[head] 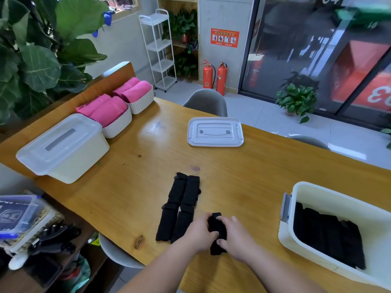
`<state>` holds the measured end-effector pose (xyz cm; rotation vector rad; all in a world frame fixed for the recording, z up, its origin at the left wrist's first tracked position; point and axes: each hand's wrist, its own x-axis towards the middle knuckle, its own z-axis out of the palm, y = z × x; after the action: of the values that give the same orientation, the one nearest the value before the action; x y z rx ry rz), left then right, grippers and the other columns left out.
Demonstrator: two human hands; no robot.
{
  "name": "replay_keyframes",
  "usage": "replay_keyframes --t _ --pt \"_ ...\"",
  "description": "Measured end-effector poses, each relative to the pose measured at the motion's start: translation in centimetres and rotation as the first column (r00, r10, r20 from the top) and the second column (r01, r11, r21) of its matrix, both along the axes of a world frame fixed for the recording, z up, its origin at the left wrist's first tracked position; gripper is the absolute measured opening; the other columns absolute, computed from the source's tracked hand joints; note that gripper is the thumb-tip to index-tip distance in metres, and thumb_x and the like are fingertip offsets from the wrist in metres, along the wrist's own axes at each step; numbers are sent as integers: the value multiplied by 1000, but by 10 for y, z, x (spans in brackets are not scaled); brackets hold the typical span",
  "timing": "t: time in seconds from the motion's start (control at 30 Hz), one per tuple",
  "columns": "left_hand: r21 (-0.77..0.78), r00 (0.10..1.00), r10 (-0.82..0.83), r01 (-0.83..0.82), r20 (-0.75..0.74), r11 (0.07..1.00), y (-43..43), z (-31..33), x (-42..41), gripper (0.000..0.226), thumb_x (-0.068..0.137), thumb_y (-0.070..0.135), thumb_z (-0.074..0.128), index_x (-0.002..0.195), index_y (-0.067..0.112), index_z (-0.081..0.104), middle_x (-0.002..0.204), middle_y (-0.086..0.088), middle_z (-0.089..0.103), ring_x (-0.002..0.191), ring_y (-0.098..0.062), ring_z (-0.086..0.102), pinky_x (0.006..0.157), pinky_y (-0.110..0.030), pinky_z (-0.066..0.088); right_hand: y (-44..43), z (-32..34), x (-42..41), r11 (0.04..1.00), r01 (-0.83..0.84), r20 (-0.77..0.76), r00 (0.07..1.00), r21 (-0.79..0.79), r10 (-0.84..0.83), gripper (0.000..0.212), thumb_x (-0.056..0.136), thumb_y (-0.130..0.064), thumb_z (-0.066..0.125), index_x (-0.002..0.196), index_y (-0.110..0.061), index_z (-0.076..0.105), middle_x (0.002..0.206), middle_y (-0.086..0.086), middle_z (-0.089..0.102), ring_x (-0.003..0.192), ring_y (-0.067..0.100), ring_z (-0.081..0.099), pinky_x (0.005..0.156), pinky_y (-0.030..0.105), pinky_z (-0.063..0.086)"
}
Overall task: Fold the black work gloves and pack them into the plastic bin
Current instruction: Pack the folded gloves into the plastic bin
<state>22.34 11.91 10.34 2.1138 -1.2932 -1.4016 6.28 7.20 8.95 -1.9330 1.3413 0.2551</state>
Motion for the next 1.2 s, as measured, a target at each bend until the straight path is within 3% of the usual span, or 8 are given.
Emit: replay_keyframes --t 0.17,0.27,0.47,0.53,0.67,0.9,1.03,1.2 --pt "40 983 132 -128 -131 991 1 -3 -5 65 97 26 71 155 32 43 107 2 67 99 -14 67 86 -30 58 1 -5 -8 997 76 60 995 25 -78 74 87 -29 77 155 -34 46 122 -8 48 113 18 61 95 31 52" --pt "65 956 206 -197 -209 978 1 -5 -3 64 93 18 77 148 33 48 110 -2 73 100 -17 73 90 -37 63 0 2 -10 994 105 114 988 27 -107 73 86 -31 78 153 -37 48 118 -12 48 95 13 63 81 25 51" --pt "43 851 286 -299 -440 953 -9 9 -1 57 91 5 79 139 27 59 113 -6 78 101 -19 79 98 -43 62 -13 35 -25 989 147 229 963 -18 -139 68 90 -33 76 150 -45 47 122 -14 50 87 5 66 69 18 49" --pt "-11 835 263 -306 -484 952 -18 22 -3 55 91 5 80 138 27 62 122 -9 74 104 -20 79 97 -41 62 -18 50 -33 982 184 288 943 -37 -166 66 91 -35 77 148 -52 47 124 -16 50 91 3 66 70 18 51" --pt "-118 832 169 -270 -528 956 -43 59 -15 53 91 9 82 136 34 65 129 -5 71 110 -18 76 101 -42 61 -34 79 -52 962 272 430 870 -14 -239 66 92 -39 76 146 -61 46 133 -14 52 108 3 65 91 27 58" --pt "-254 824 -18 -154 -566 955 -80 106 -63 53 90 12 83 134 38 68 130 -4 72 111 -23 76 106 -48 57 -50 133 -107 883 434 655 617 180 -437 62 96 -18 76 141 -57 57 136 -20 65 103 9 75 90 37 62" --pt "-300 828 -102 -82 -551 950 -92 118 -97 54 90 13 83 136 37 67 128 -1 74 111 -20 76 106 -45 58 -51 151 -142 850 487 679 554 204 -481 58 96 -11 76 137 -50 63 135 -17 68 103 16 77 94 48 63" --pt "-315 840 -183 16 -510 949 -101 118 -137 58 87 23 86 138 39 65 128 -1 73 111 -20 76 105 -48 58 -42 163 -190 810 536 678 505 240 -535 56 98 -1 73 142 -34 63 136 -10 68 100 20 79 81 28 62"
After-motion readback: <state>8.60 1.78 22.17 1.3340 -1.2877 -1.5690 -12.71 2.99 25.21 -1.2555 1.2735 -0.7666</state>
